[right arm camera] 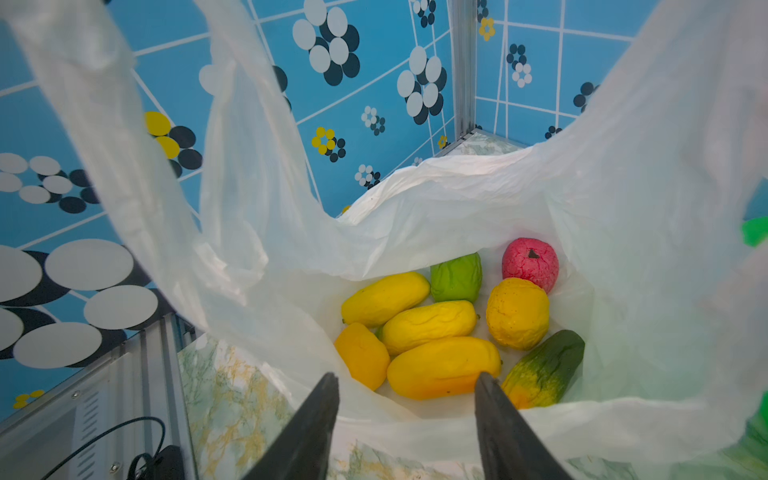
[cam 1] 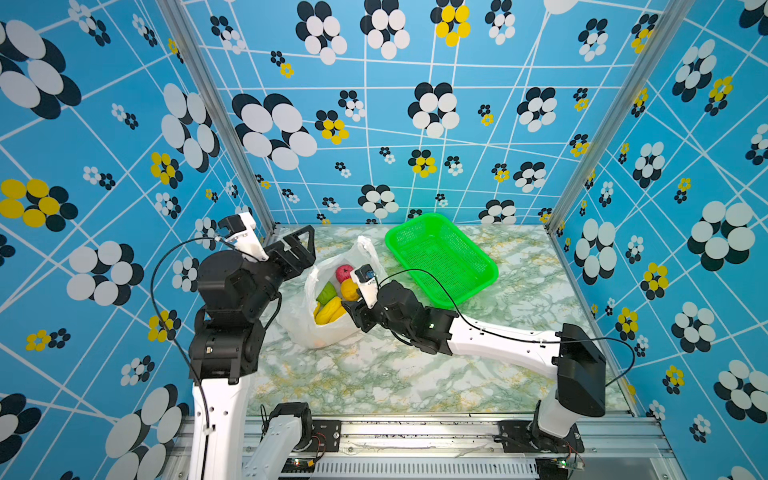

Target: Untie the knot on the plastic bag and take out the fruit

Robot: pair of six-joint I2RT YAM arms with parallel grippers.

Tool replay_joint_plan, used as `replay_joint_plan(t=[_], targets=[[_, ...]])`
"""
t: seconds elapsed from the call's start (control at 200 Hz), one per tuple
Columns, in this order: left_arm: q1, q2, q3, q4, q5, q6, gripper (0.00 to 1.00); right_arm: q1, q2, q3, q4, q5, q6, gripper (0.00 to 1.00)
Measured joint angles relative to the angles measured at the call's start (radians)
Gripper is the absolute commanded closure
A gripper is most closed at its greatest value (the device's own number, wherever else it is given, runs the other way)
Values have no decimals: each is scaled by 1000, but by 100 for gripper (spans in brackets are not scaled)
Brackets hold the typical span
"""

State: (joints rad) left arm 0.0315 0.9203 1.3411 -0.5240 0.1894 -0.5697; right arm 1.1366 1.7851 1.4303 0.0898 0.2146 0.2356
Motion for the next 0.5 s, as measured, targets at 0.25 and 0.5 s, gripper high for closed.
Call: replay_joint_plan(t=[0.25, 0.5], targets=[[1, 156, -14, -68, -143, 120, 1, -11, 184, 237, -174, 42, 13, 48], [1, 245, -156, -48, -209, 183, 1, -15, 182, 127, -180, 31, 46, 49]])
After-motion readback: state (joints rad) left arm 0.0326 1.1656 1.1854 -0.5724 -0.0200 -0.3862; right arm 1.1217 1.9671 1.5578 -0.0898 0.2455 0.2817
